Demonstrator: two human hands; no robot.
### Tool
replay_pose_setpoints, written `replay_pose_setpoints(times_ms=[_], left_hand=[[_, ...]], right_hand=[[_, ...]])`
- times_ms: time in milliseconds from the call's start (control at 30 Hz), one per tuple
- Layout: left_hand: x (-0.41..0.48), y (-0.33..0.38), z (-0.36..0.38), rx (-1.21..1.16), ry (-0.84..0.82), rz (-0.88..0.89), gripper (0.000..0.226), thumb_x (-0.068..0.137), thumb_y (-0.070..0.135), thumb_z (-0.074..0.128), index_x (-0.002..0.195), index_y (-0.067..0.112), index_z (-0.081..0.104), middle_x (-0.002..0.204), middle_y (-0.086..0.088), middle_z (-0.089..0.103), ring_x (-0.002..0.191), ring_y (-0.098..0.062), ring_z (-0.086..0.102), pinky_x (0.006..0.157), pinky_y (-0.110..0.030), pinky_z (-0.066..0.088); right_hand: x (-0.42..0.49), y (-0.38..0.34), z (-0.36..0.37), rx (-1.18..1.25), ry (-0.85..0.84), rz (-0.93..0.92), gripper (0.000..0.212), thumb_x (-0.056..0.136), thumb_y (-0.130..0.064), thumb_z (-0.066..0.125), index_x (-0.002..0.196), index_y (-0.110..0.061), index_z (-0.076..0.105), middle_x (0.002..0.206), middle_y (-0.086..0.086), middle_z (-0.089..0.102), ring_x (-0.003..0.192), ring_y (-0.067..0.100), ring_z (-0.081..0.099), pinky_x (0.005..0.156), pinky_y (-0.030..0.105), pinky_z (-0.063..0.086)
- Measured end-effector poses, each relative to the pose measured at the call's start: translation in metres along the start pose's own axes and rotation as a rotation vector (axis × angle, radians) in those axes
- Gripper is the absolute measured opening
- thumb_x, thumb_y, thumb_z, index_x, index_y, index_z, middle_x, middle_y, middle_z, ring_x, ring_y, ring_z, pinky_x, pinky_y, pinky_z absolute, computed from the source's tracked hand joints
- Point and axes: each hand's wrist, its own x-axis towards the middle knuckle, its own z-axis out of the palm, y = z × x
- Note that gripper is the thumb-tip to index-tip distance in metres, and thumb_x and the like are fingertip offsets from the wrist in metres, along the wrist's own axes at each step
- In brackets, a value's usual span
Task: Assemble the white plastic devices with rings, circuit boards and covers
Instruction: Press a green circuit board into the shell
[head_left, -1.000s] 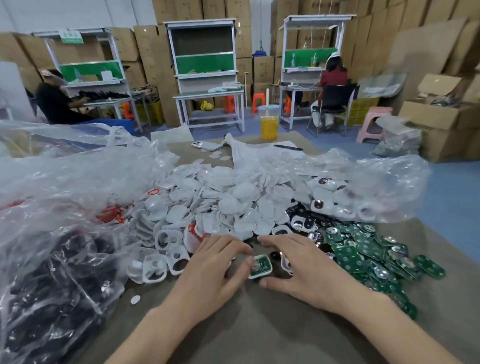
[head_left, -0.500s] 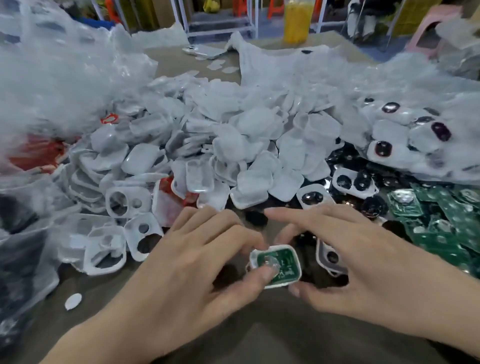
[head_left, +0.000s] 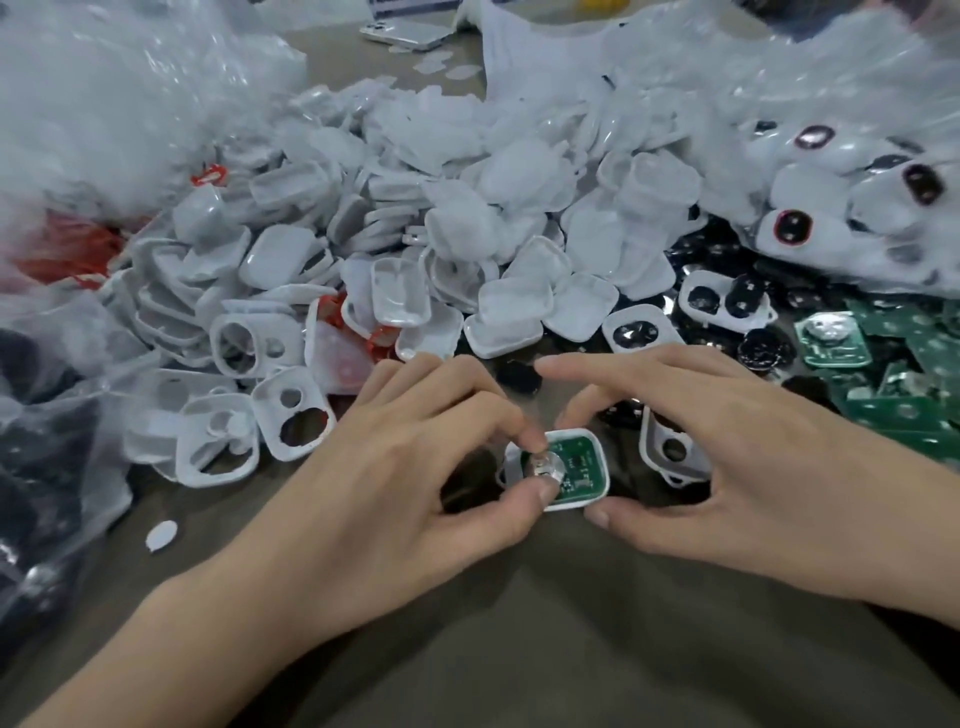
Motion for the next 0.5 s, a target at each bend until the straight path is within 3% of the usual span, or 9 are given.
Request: replay_pose_setpoints(times_ms=[200,500], left_hand=[[0.0009,0.0042,-0.0007,-0.029,0.036,-0.027,0.014,0.090,0.044,0.061,0.094,0.031,0.065,0.093,0.016,0.058,0.094,-0.011,0.056,0.089,-0.027,0.039],[0.0005,0.0046,-0.0028,-0.014,-0.015,-0.043,0.029,0.089,0.059,0.058,0.101,0.034,0.069,0.098,0.018,0.058,0.096,-0.008,0.053,0.088,-0.028,0.039]], right_hand=[[-0.0013,0.0003,-0.0005,0.002,-0.012,-0.001,0.068,0.080,-0.060,0.056,0.144,-0.052,0.032,0.118,-0.036,0.054,0.115,0.001,0.047,0.102,0.001,0.020],[-0.0015,0.0038,0.0004,-0.008,-0.005,-0.005,0.068,0.081,-0.060,0.058,0.143,-0.054,0.031,0.119,-0.038,0.053,0.118,0.002,0.046,0.103,0.004,0.023]])
